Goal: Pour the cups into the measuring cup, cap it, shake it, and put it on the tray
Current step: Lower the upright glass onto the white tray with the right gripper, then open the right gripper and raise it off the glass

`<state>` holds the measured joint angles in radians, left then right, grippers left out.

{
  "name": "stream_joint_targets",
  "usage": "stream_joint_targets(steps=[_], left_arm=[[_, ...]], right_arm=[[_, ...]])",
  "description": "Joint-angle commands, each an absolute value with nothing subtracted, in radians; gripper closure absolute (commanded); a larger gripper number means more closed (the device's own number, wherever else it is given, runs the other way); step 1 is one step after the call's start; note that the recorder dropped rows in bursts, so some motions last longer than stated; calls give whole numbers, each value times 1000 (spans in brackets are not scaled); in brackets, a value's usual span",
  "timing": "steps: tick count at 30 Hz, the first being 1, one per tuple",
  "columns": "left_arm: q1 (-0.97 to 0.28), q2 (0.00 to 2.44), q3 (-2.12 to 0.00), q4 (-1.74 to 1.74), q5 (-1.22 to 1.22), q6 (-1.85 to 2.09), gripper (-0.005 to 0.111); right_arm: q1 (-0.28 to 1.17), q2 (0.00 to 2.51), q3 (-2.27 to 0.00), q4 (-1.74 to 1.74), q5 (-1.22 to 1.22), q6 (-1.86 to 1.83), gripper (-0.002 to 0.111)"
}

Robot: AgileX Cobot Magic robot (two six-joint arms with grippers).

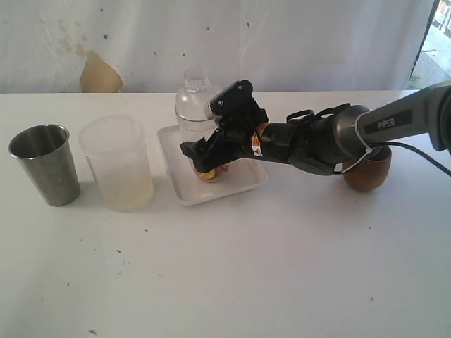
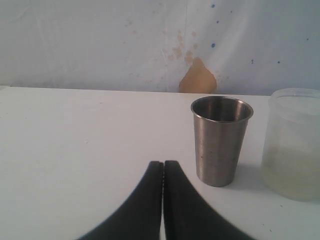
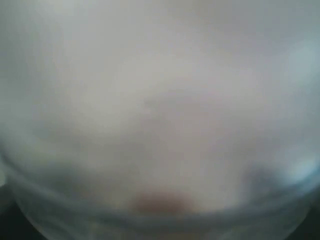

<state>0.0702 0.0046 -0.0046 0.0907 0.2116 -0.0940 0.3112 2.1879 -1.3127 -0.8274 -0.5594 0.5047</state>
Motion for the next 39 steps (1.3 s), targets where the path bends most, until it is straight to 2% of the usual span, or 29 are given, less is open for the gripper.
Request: stream_joint_targets(steps=[1, 5, 6, 8, 39], left_arm=[[67, 0, 0, 90, 203, -97, 106], [67, 0, 0, 90, 203, -97, 106], [67, 0, 0, 90, 203, -97, 106], [67, 0, 0, 90, 203, -97, 106], [67, 0, 0, 90, 203, -97, 106]], right_arm=[[309, 2179, -1316, -809, -578, 491, 76], [309, 2179, -1316, -805, -584, 493, 31], [309, 2179, -1316, -805, -584, 495, 23], [309, 2177, -1316, -805, -581, 497, 16], [307, 2026, -1316, -774, -570, 509, 15]])
